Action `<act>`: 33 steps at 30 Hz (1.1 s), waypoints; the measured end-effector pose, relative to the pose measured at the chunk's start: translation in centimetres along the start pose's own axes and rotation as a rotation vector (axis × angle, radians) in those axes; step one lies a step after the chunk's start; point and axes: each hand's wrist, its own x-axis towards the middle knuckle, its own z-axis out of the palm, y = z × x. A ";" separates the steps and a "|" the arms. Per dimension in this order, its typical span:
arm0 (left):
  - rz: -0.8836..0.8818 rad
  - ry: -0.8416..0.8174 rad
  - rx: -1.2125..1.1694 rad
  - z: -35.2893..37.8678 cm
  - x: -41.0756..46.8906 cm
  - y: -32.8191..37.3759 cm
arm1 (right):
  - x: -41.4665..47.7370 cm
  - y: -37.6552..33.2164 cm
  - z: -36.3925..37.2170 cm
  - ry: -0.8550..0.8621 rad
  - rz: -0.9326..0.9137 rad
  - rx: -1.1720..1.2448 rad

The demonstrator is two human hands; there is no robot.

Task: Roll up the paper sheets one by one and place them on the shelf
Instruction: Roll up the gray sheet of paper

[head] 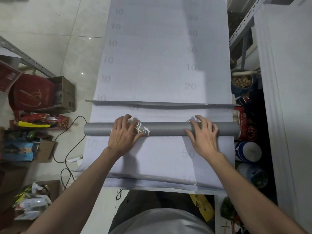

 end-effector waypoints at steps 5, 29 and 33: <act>0.015 -0.044 0.028 -0.9 0.5 0.1 | 0.1 0.1 -0.4 -0.046 -0.006 -0.028; -0.086 -0.194 -0.070 -3.0 0.4 0.6 | -0.7 0.7 -0.6 -0.091 0.077 -0.034; -0.090 -0.226 -0.126 -3.1 0.3 0.1 | -0.8 1.3 -0.8 -0.105 0.092 -0.023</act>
